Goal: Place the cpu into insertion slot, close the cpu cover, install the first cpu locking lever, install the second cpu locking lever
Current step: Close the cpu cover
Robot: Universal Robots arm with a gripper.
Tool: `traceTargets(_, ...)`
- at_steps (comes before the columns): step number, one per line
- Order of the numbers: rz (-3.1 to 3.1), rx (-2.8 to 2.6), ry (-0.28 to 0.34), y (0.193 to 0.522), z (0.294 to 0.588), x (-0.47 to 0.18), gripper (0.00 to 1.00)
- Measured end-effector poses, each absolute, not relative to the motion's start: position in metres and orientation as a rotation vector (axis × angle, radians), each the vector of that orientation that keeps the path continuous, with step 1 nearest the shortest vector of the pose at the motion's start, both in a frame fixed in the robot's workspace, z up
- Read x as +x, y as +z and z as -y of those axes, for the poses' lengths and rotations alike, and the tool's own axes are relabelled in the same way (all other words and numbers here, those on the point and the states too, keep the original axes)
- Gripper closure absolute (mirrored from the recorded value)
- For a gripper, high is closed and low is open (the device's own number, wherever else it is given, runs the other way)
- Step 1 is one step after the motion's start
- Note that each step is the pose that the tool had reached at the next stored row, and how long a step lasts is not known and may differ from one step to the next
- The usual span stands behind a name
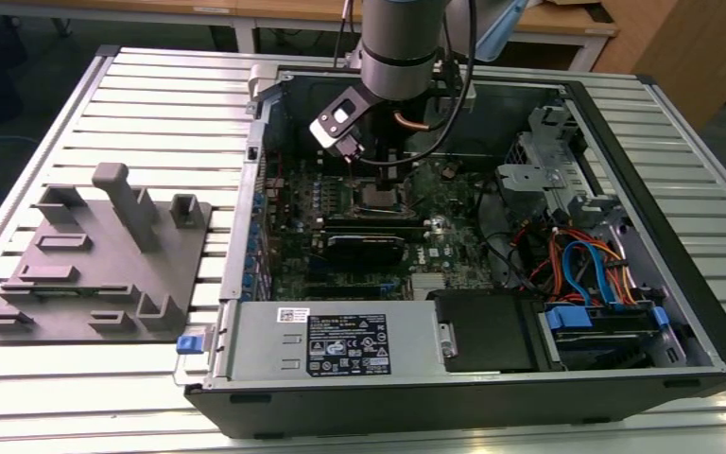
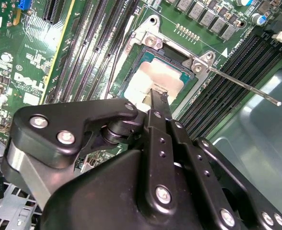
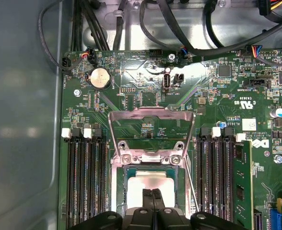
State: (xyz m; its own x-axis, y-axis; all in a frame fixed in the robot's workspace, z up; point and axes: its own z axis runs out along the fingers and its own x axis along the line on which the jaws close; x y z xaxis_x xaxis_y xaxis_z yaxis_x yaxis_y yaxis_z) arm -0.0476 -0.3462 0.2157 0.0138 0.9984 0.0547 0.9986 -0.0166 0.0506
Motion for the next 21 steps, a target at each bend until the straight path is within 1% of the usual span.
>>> traceTargets(8,2.201,-2.235,-0.117,0.2157,0.3462,-0.0476,0.89)
traceTargets(11,2.195,-2.229,-0.102,0.2157,0.3461,-0.0465,0.89)
traceTargets(15,2.194,-2.229,-0.1,0.2161,0.3462,-0.0466,0.89)
traceTargets(21,2.194,-2.228,-0.1,0.2243,0.3462,-0.0466,0.89)
